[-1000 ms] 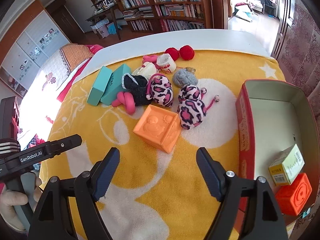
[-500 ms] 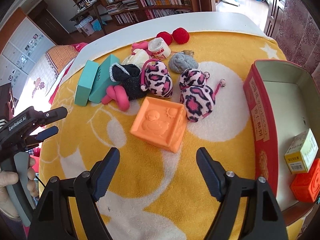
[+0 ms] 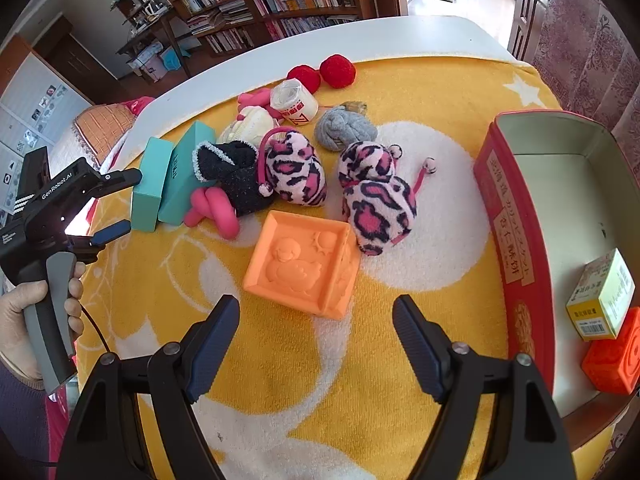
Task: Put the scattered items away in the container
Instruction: 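Grasp plain teal box with left gripper while right approaches light orange cube, then lift light orange cube with right gripper while left lifts teal box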
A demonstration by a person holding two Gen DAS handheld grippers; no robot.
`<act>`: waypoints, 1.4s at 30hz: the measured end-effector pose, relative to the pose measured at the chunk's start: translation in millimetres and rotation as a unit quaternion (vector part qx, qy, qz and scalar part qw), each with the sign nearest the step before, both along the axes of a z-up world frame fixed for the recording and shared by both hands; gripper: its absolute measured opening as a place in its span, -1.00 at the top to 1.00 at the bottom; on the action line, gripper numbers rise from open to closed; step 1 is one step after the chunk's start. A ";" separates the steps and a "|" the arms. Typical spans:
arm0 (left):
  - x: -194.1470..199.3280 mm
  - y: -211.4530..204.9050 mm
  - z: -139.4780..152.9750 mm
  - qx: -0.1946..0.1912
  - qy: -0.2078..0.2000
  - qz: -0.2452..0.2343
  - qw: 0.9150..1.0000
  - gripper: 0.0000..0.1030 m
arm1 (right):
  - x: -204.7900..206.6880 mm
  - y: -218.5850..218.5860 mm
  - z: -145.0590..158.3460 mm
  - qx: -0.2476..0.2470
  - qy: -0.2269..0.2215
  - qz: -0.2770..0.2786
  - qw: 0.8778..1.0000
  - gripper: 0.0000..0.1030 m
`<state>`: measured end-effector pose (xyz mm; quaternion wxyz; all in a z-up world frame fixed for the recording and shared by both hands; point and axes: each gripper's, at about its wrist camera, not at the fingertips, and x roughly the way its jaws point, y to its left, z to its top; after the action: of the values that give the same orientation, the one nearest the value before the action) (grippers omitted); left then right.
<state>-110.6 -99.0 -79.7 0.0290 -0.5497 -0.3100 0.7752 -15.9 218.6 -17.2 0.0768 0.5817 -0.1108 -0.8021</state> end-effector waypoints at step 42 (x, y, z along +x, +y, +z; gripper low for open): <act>-16.9 1.7 -6.0 0.031 -0.003 -0.025 0.999 -0.61 | -22.1 -22.9 -15.2 0.020 -0.010 0.002 1.000 -0.60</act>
<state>-127.5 -97.3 -85.7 0.0642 -0.5581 -0.3200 0.7629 -38.0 195.7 -32.4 0.0658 0.5911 -0.0939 -0.7984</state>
